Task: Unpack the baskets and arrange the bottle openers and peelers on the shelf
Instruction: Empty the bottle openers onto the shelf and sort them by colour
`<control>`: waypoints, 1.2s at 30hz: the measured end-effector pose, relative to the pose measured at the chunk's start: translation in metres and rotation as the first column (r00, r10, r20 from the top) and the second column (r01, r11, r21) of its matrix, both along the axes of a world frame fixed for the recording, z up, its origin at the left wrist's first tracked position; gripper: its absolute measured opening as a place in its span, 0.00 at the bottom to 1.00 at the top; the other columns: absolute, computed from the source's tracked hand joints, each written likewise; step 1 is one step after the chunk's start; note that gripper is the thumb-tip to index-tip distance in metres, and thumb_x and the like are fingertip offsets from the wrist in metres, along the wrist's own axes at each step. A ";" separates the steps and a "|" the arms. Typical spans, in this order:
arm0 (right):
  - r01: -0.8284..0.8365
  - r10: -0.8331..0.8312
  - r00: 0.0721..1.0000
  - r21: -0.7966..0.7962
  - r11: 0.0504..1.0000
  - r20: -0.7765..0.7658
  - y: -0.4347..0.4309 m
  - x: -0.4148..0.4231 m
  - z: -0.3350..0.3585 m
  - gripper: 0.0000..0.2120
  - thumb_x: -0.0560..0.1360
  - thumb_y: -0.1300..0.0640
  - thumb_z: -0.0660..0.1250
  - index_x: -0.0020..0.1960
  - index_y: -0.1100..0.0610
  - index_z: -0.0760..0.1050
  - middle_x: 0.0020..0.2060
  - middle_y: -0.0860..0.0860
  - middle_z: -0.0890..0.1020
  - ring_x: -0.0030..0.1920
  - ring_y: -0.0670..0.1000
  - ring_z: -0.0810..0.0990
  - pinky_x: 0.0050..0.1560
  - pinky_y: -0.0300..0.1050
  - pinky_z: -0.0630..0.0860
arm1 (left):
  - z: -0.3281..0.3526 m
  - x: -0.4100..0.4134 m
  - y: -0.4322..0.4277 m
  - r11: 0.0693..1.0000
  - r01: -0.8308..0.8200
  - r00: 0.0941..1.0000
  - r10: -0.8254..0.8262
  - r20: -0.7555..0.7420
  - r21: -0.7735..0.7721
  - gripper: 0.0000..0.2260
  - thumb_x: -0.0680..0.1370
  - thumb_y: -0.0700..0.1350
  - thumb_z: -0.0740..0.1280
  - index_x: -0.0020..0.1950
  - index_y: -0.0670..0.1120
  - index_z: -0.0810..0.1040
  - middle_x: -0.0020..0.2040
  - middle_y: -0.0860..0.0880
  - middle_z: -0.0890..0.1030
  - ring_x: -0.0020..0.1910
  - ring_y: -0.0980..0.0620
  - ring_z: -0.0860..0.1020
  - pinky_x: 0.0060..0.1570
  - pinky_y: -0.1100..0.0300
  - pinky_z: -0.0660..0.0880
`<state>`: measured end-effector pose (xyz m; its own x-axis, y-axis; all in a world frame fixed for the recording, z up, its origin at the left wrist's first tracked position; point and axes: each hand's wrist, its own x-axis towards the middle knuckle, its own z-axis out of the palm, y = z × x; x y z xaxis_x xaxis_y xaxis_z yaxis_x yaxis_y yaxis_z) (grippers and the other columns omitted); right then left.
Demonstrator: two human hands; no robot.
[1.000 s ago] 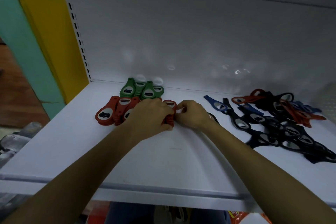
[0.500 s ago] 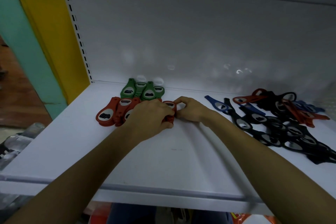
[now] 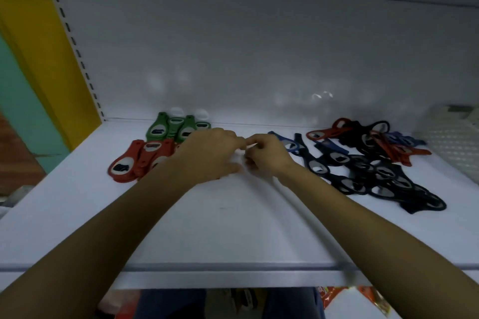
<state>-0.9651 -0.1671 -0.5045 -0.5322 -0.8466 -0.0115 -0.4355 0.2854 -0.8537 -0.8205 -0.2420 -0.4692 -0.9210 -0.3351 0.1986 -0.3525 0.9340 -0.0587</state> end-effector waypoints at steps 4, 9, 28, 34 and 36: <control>0.203 -0.200 0.979 -0.250 0.947 0.037 0.045 -0.033 0.014 0.11 0.76 0.69 0.59 0.46 0.59 0.78 0.37 0.55 0.82 0.37 0.54 0.80 0.48 0.55 0.81 | -0.004 -0.057 0.025 0.985 0.050 0.988 -0.025 -0.152 0.166 0.18 0.76 0.53 0.64 0.66 0.53 0.72 0.60 0.51 0.76 0.59 0.48 0.74 0.56 0.51 0.72; 0.363 -0.427 0.891 -0.322 0.874 -0.156 0.127 -0.082 0.004 0.09 0.77 0.65 0.62 0.47 0.54 0.79 0.41 0.46 0.82 0.45 0.46 0.81 0.47 0.38 0.75 | -0.033 -0.144 0.065 0.933 0.227 0.932 -0.124 -0.341 0.280 0.26 0.75 0.54 0.66 0.72 0.49 0.67 0.70 0.49 0.70 0.68 0.49 0.66 0.63 0.55 0.67; 0.403 -0.018 0.631 0.308 0.862 -0.776 0.050 -0.199 -0.010 0.22 0.77 0.54 0.63 0.70 0.49 0.67 0.67 0.54 0.71 0.67 0.59 0.65 0.65 0.55 0.65 | -0.079 -0.208 0.063 0.857 0.227 0.955 -0.103 -0.278 0.463 0.26 0.78 0.61 0.58 0.73 0.52 0.65 0.72 0.52 0.68 0.71 0.52 0.63 0.72 0.52 0.57; 0.406 -0.131 0.589 0.152 0.901 -0.797 0.056 -0.199 -0.018 0.17 0.78 0.56 0.61 0.66 0.48 0.74 0.63 0.54 0.75 0.63 0.58 0.69 0.61 0.52 0.69 | -0.069 -0.203 0.063 0.709 0.274 0.852 0.134 -0.506 0.650 0.22 0.76 0.47 0.68 0.69 0.46 0.69 0.67 0.50 0.71 0.68 0.50 0.67 0.66 0.57 0.65; 0.377 -0.197 0.599 0.056 0.925 -0.776 0.060 -0.196 -0.018 0.16 0.77 0.58 0.62 0.62 0.49 0.78 0.59 0.53 0.79 0.59 0.56 0.73 0.59 0.51 0.71 | -0.069 -0.202 0.060 0.826 0.161 0.845 0.168 -0.508 0.540 0.24 0.76 0.47 0.68 0.71 0.48 0.67 0.72 0.49 0.66 0.72 0.49 0.61 0.70 0.53 0.62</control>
<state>-1.1613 -0.1068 -0.5224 -0.6457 -0.6742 0.3585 -0.7567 0.6277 -0.1826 -1.0220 -0.1817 -0.5386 -0.7303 -0.5386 0.4202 -0.1778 0.7438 0.6443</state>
